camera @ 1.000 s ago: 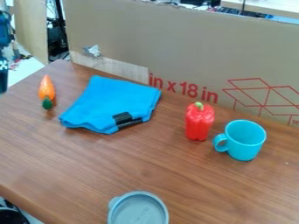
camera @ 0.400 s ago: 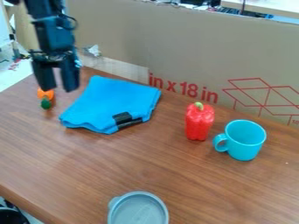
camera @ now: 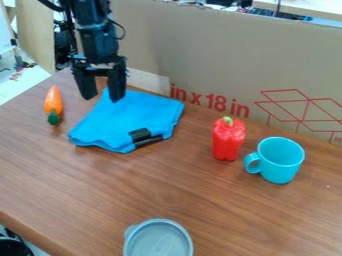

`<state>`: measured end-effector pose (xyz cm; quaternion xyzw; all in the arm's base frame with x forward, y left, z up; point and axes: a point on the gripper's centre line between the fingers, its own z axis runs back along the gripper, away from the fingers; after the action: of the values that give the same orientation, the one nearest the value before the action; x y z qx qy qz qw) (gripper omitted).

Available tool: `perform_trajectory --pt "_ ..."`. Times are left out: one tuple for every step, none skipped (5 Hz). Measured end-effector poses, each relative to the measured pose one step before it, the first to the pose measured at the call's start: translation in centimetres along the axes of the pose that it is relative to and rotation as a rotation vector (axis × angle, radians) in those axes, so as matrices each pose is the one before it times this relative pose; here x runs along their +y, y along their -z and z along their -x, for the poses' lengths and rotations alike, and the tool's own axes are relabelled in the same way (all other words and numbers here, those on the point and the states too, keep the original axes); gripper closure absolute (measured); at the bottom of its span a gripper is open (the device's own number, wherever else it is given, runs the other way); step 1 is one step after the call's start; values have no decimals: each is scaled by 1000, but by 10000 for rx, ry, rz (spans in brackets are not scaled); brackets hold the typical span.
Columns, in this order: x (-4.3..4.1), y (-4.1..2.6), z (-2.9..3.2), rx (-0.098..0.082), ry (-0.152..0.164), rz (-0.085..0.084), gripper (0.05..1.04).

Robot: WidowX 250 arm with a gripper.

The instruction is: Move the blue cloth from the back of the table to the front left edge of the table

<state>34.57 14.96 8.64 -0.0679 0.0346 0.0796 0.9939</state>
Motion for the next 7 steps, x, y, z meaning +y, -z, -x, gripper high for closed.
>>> perform_trajectory --pt "-343 283 -1071 -490 -511 -175 83" --pt "244 1508 -355 119 8 21 83" --pt "455 1453 -110 -206 -235 -262 83" --pt "76 918 101 -133 94 -43 83" --pt "74 1598 751 -17 114 -186 83" --pt "-168 374 767 -135 632 20 83" --pt "-163 185 1831 301 482 95 83"
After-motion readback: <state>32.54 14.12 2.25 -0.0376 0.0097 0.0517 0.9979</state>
